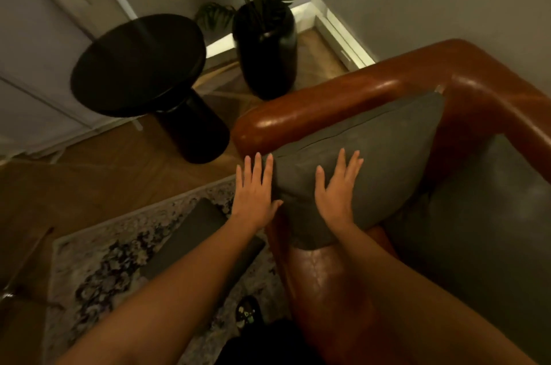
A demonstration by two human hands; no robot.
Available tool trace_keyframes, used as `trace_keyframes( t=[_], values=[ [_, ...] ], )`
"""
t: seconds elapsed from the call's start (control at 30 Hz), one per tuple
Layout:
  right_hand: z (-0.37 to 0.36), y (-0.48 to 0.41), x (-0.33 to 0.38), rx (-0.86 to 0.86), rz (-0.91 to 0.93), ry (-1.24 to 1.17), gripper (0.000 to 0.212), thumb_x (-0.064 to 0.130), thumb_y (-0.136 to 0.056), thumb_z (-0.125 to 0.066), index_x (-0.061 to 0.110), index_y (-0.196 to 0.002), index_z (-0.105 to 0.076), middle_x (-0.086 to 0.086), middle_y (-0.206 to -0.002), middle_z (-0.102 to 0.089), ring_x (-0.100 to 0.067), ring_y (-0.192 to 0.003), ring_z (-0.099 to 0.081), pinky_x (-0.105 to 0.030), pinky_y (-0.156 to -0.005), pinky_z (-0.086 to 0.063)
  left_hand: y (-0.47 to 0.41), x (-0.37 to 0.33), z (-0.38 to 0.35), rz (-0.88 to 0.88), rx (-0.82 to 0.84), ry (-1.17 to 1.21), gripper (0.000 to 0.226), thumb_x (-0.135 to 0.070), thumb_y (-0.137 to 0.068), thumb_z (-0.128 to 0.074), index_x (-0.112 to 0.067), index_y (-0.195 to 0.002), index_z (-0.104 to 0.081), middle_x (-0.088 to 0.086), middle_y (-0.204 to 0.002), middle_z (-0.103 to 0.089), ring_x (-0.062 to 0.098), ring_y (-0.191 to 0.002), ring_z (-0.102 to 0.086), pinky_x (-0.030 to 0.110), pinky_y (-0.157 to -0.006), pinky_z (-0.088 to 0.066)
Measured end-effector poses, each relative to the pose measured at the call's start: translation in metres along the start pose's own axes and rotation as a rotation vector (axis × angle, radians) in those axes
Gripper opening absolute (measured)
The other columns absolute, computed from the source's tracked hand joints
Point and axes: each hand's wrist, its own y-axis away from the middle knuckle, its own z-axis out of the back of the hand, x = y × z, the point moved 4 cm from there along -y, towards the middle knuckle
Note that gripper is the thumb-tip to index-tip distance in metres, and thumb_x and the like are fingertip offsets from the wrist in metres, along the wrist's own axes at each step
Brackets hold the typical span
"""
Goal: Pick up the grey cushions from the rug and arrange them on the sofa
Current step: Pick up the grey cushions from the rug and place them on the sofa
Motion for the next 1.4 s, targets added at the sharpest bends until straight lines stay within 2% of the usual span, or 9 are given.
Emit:
trace_keyframes(
  t=[0.23, 0.37, 0.5, 0.67, 0.83, 1.03, 1.13, 1.3, 1.4],
  values=[
    [-0.046, 0.02, 0.095, 0.144, 0.346, -0.082, 0.055, 0.025, -0.1, -0.046, 0.01, -0.15, -0.026, -0.009, -0.161, -0.006, -0.012, -0.144, 0.011, -0.033, -0.117, -0.01, 0.051, 0.089, -0.003, 0.274, 0.02, 0.205, 0.091, -0.045, -0.094, -0.045, -0.013, -0.147, 0.021, 0.015, -0.158, 0.012, 0.036, -0.145, 0.011, 0.044, -0.116, 0.005],
    [-0.083, 0.031, 0.13, 0.208, 0.379, -0.071, 0.049, 0.025, -0.101, -0.045, 0.01, -0.146, -0.035, -0.01, -0.16, -0.016, -0.019, -0.149, 0.001, -0.037, -0.118, -0.017, 0.085, 0.143, -0.011, 0.409, 0.011, 0.27, 0.09, -0.045, -0.094, -0.045, -0.014, -0.147, 0.021, 0.015, -0.158, 0.008, 0.036, -0.145, 0.005, 0.045, -0.117, 0.001],
    [-0.131, 0.049, 0.161, 0.386, 0.392, 0.022, 0.044, 0.027, -0.102, -0.041, 0.011, -0.142, -0.041, -0.007, -0.154, -0.034, -0.019, -0.148, -0.012, -0.041, -0.119, -0.022, 0.122, 0.201, -0.028, 0.539, 0.011, 0.353, 0.093, -0.044, -0.093, -0.049, -0.015, -0.147, 0.021, 0.015, -0.158, 0.007, 0.035, -0.146, 0.002, 0.046, -0.117, -0.003],
    [-0.192, 0.073, 0.18, 0.629, 0.292, 0.2, 0.052, 0.037, -0.102, -0.038, 0.011, -0.147, -0.034, -0.007, -0.156, -0.03, -0.022, -0.148, -0.011, -0.037, -0.116, -0.019, 0.172, 0.278, -0.061, 0.749, 0.053, 0.507, 0.102, -0.041, -0.089, -0.058, -0.017, -0.147, 0.022, 0.015, -0.158, 0.01, 0.034, -0.146, 0.0, 0.046, -0.117, -0.012],
    [-0.245, 0.081, 0.162, 0.873, 0.137, 0.447, 0.065, 0.048, -0.099, -0.04, 0.008, -0.149, -0.027, -0.013, -0.155, -0.029, -0.031, -0.144, -0.024, -0.044, -0.116, -0.025, 0.21, 0.34, -0.099, 0.903, 0.105, 0.633, 0.104, -0.039, -0.088, -0.061, -0.016, -0.148, 0.021, 0.018, -0.157, 0.01, 0.037, -0.145, -0.005, 0.044, -0.115, -0.019],
    [-0.276, 0.08, 0.151, 0.957, -0.053, 0.619, 0.082, 0.058, -0.093, -0.045, 0.009, -0.153, -0.019, -0.015, -0.157, -0.023, -0.036, -0.144, -0.023, -0.046, -0.116, -0.025, 0.22, 0.382, -0.126, 0.955, 0.152, 0.681, 0.102, -0.041, -0.088, -0.061, -0.015, -0.148, 0.018, 0.015, -0.157, 0.013, 0.038, -0.145, -0.002, 0.045, -0.116, -0.022],
    [-0.296, 0.084, 0.155, 1.005, -0.091, 0.614, 0.075, 0.049, -0.096, -0.046, 0.007, -0.152, -0.018, -0.016, -0.157, -0.023, -0.035, -0.142, -0.027, -0.04, -0.114, -0.027, 0.221, 0.396, -0.144, 0.973, 0.152, 0.757, 0.101, -0.043, -0.087, -0.062, -0.01, -0.15, 0.011, 0.018, -0.157, 0.008, 0.036, -0.145, 0.0, 0.046, -0.116, -0.022],
    [-0.34, 0.09, 0.149, 1.087, -0.218, 0.573, 0.084, 0.052, -0.092, -0.051, 0.01, -0.153, -0.012, -0.011, -0.158, -0.021, -0.034, -0.142, -0.028, -0.043, -0.115, -0.028, 0.217, 0.402, -0.183, 1.113, 0.114, 1.139, 0.088, -0.03, -0.091, -0.059, -0.006, -0.149, 0.002, 0.011, -0.157, 0.009, 0.029, -0.145, 0.0, 0.031, -0.113, -0.014],
    [-0.368, 0.091, 0.13, 1.148, -0.301, 0.594, 0.089, 0.056, -0.09, -0.051, 0.016, -0.155, -0.005, -0.008, -0.161, -0.014, -0.033, -0.144, -0.025, -0.046, -0.116, -0.027, 0.222, 0.407, -0.216, 1.269, 0.146, 1.336, 0.098, -0.036, -0.085, -0.065, -0.009, -0.151, 0.002, 0.013, -0.159, 0.0, 0.032, -0.145, -0.008, 0.042, -0.115, -0.023]
  ],
)
